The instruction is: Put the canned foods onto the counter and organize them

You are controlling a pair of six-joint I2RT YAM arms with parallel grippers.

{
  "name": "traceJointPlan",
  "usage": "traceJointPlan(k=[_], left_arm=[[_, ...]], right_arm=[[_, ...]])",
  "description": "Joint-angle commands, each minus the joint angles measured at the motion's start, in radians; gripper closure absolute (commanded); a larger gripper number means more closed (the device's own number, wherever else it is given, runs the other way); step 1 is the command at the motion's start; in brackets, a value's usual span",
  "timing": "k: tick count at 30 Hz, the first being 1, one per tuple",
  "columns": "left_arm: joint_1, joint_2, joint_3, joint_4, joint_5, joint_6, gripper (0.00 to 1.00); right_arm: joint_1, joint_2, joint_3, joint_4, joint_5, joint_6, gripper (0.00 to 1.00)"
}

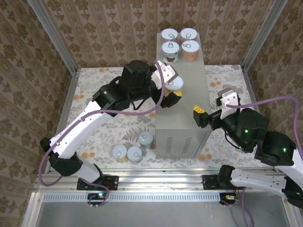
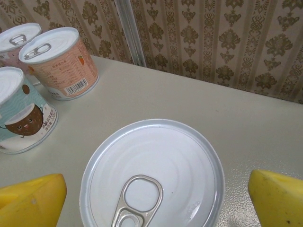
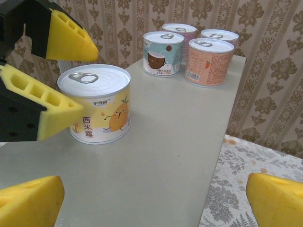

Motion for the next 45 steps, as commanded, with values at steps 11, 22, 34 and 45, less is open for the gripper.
traceJointPlan(k=[11, 22, 34, 45], left_arm=[[0.049, -0.018, -0.110, 0.147, 0.038, -0.094, 0.13], [0.130, 0.023, -0.120, 0.221, 0.110, -0.094, 0.25], [0.191, 0.184, 0.024, 0.221, 0.162, -0.076, 0.27], [0.219, 0.238, 0.063, 0.205, 0.170, -0.082, 0.25]], right_arm=[[-0.003, 0.009, -0.002, 0.022, -0.004, 0.017, 0.00], [-0.003, 0.013, -0.002, 0.028, 0.004, 0.004, 0.00], [-0.023, 0.030, 0.027, 0.022, 0.006, -0.007, 0.00], [-0.041, 0.046, 0.041, 0.020, -0.011, -0.009, 0.00]])
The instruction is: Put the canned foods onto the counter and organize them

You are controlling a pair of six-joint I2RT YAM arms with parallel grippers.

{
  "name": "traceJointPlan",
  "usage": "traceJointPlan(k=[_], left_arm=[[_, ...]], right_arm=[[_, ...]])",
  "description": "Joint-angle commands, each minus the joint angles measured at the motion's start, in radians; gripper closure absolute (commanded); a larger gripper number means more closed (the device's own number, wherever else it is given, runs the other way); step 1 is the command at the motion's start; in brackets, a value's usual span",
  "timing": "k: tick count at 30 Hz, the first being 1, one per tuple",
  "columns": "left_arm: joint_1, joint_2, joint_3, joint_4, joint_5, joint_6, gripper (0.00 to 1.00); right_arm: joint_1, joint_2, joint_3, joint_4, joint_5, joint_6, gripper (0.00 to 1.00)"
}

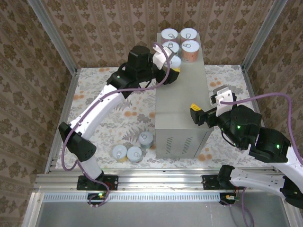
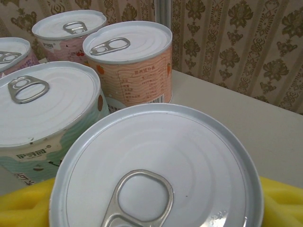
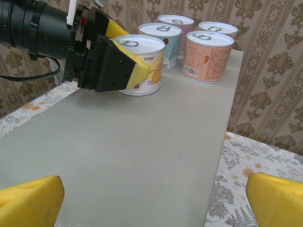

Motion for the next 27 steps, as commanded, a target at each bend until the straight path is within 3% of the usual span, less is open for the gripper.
traceJointPlan(k=[1, 7, 13, 16, 27], left_arm=[[0.009, 0.015, 0.005, -0.031, 0.013, -0.001, 0.25], [0.012, 0.013, -0.004, -0.032, 0.014, 0.004, 0.21], [0.013, -0.027, -0.047, -0.017, 0.001, -0.001, 0.04], [0.015, -0.078, -0.106, 0.002, -0.013, -0.005, 0.00], [0.053, -0.236, -0.281, 0.033, -0.037, -0.018, 0.00]], right_arm=[[-0.008, 0.002, 0.030, 0.022, -0.010, -0.011, 0.00], [-0.014, 0.010, 0.028, 0.026, -0.023, -0.006, 0.00], [-0.038, 0.040, 0.051, 0.019, -0.005, 0.005, 0.00], [-0.094, 0.081, 0.085, 0.010, -0.036, 0.029, 0.00], [-0.376, 0.298, 0.191, 0.014, -0.262, 0.079, 0.00]])
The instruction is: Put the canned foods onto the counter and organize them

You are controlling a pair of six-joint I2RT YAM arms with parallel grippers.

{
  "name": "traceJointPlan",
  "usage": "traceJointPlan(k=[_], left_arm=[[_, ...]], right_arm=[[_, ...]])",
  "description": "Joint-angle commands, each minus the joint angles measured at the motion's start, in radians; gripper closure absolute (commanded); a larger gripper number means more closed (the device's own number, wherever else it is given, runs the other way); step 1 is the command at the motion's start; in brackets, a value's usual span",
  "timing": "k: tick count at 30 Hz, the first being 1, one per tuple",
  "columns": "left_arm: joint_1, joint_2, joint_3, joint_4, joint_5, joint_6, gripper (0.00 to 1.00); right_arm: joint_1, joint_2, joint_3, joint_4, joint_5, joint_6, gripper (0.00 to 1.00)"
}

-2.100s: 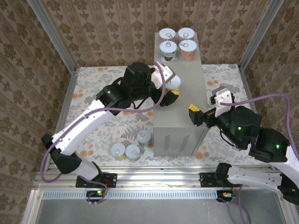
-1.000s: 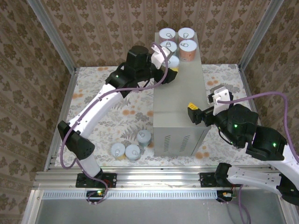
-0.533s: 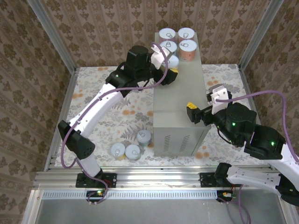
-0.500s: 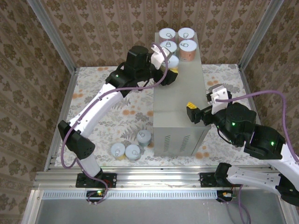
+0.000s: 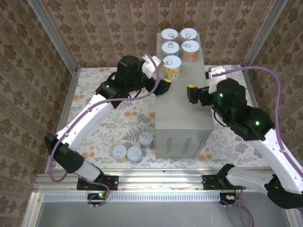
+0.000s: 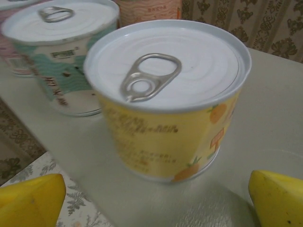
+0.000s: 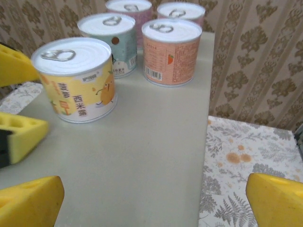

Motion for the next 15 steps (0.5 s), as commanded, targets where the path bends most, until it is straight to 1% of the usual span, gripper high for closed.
traceJointPlan(k=[1, 5, 15], left_arm=[[0.025, -0.035, -0.024, 0.020, -0.011, -0.014, 0.00], [0.045, -0.038, -0.031, 0.028, -0.015, -0.014, 0.00], [0.080, 0.006, -0.001, 0.048, -0.045, -0.025, 0.00]], right_arm=[[-0.048, 0.054, 0.036, 0.021, -0.086, 0.029, 0.00], [-0.099, 0.109, 0.043, 0.043, -0.120, 0.038, 0.00], [-0.132, 0.206, 0.063, 0.059, -0.142, 0.035, 0.00]])
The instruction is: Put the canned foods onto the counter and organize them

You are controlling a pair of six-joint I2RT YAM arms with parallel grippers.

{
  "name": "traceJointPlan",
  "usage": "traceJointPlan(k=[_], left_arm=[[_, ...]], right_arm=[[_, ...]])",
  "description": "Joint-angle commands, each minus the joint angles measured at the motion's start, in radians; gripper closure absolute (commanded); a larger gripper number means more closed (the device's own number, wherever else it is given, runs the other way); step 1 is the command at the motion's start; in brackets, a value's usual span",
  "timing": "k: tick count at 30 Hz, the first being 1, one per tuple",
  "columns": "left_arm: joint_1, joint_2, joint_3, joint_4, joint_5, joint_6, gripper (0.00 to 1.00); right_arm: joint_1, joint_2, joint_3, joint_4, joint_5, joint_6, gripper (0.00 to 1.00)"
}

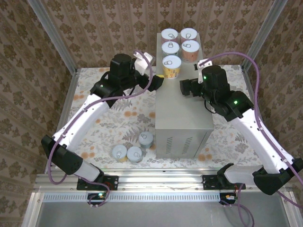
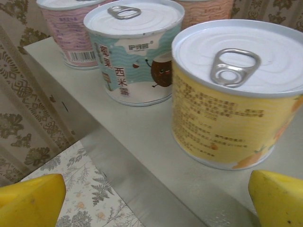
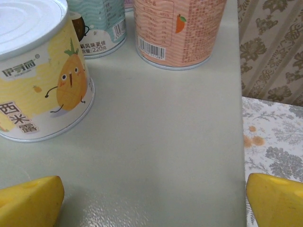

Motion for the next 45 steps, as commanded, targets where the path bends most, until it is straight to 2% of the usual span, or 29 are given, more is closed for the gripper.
traceJointPlan(k=[1, 21, 45], left_arm=[[0.014, 0.026, 0.024, 0.026, -0.022, -0.027, 0.00], [0.058, 0.096, 0.050, 0.051, -0.012, -0.055, 0.00], [0.069, 0.132, 0.071, 0.056, 0.000, -0.062, 0.00]], right_arm=[[-0.008, 0.020, 0.026, 0.034, -0.022, 0.019, 0.00], [-0.031, 0.079, 0.029, 0.069, -0.055, 0.027, 0.00], [-0.048, 0.109, 0.019, 0.091, -0.102, 0.033, 0.00]])
